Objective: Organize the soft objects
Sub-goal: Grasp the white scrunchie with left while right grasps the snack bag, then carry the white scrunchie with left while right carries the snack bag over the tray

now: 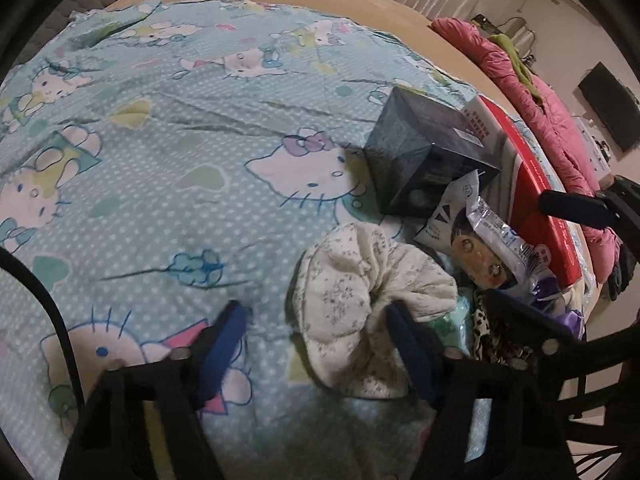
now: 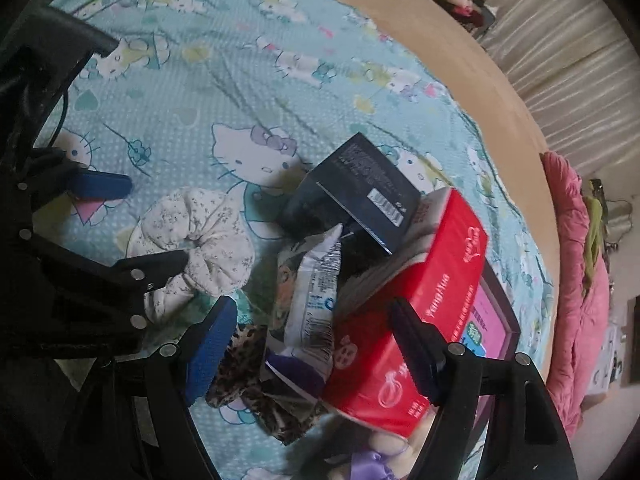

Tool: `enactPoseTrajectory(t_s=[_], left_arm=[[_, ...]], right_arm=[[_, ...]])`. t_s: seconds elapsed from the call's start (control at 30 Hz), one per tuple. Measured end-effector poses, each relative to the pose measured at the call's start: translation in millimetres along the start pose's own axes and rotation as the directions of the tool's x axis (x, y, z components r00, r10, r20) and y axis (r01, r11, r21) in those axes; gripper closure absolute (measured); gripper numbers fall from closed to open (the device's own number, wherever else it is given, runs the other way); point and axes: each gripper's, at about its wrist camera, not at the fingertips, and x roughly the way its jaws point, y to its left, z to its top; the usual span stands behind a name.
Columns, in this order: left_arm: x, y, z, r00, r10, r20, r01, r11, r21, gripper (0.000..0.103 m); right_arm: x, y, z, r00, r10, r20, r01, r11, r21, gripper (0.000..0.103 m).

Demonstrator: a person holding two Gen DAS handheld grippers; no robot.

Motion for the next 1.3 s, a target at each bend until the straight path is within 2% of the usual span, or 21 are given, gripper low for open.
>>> enactPoseTrajectory(t_s=[0.03,0.07,0.13,0.2,0.3,0.4,0.43,0.53,0.6,0.7,0.8,0.93,0.97,1.17,1.3], left_arm=[[1.6,-0.4,0.7,1.0,-0.01,-0.002,0.01,1.0,0.002,0.054],[3.8,-0.3,1.6,1.0,-0.024,-0.004,0.024,1.0,-0.001,0.06],[7.1,1.3,3.4,0.998,-0.06,-0.005,0.06,0.998,-0.012,0.081],[9.8,4.5,4.3,0.996,-0.088,-0.006,0.088,0.996,-0.026,0.094],[10.5,12.1,3.9,0.992,-0.128,0.0,0.128,0.991,-0.045,0.096],[6.8,17.7,3.6,0.987,-0.162,0.015,0.163,0.985,-0.062,0.096],[5.7,18.4,3.4,0.986,-0.166,0.021,0.168,0.984,-0.064,0.096],[3.6,19.1,3.6,0.983,-0.179,0.036,0.181,0.981,-0.065,0.096],[2.3,17.6,2.4,0.983,-0.178,0.038,0.18,0.982,-0.059,0.096],[-3.6,17.4,-2.6,0.984,-0.17,0.046,0.172,0.983,-0.057,0.096],[-9.6,15.9,-5.7,0.985,-0.161,0.06,0.164,0.985,-0.057,0.096],[-21.0,15.2,-8.7,0.989,-0.129,0.071,0.134,0.989,-0.065,0.096],[-25.9,14.9,-9.8,0.989,-0.127,0.079,0.132,0.989,-0.064,0.096],[-58.0,4.9,-15.1,0.989,-0.09,0.121,0.096,0.994,-0.044,0.096],[-75.8,-9.3,-18.4,0.99,-0.069,0.124,0.071,0.997,-0.01,0.096]], right_arm=[[1.5,1.9,1.7,1.0,-0.006,-0.001,0.006,1.0,-0.01,0.024],[3.5,3.2,4.1,1.0,-0.011,-0.005,0.011,1.0,-0.021,0.024],[7.5,5.2,8.6,1.0,-0.016,-0.013,0.015,0.999,-0.035,0.024],[13.1,8.6,11.5,0.999,-0.033,-0.027,0.031,0.998,-0.058,0.024],[25.1,17.7,15.2,0.995,-0.08,-0.057,0.072,0.99,-0.12,0.027],[41.2,23.7,16.4,0.99,-0.101,-0.102,0.084,0.983,-0.161,0.046],[46.6,25.3,16.0,0.988,-0.105,-0.117,0.084,0.981,-0.172,0.057],[55.9,26.5,15.1,0.987,-0.109,-0.12,0.088,0.982,-0.167,0.062],[52.5,20.1,14.9,0.993,-0.069,-0.094,0.058,0.992,-0.111,0.067],[36.9,4.3,12.4,0.999,0.023,-0.032,-0.023,1.0,0.012,0.068],[17.7,-9.3,6.3,0.995,0.098,0.036,-0.101,0.987,0.122,0.068],[-7.0,-23.8,-6.5,0.972,0.187,0.142,-0.219,0.94,0.261,0.068],[-14.0,-27.2,-11.8,0.961,0.212,0.179,-0.258,0.918,0.3,0.068],[-39.1,-28.9,-30.8,0.927,0.254,0.276,-0.352,0.842,0.409,0.068],[-51.5,-26.1,-45.0,0.92,0.259,0.293,-0.368,0.826,0.428,0.068]])
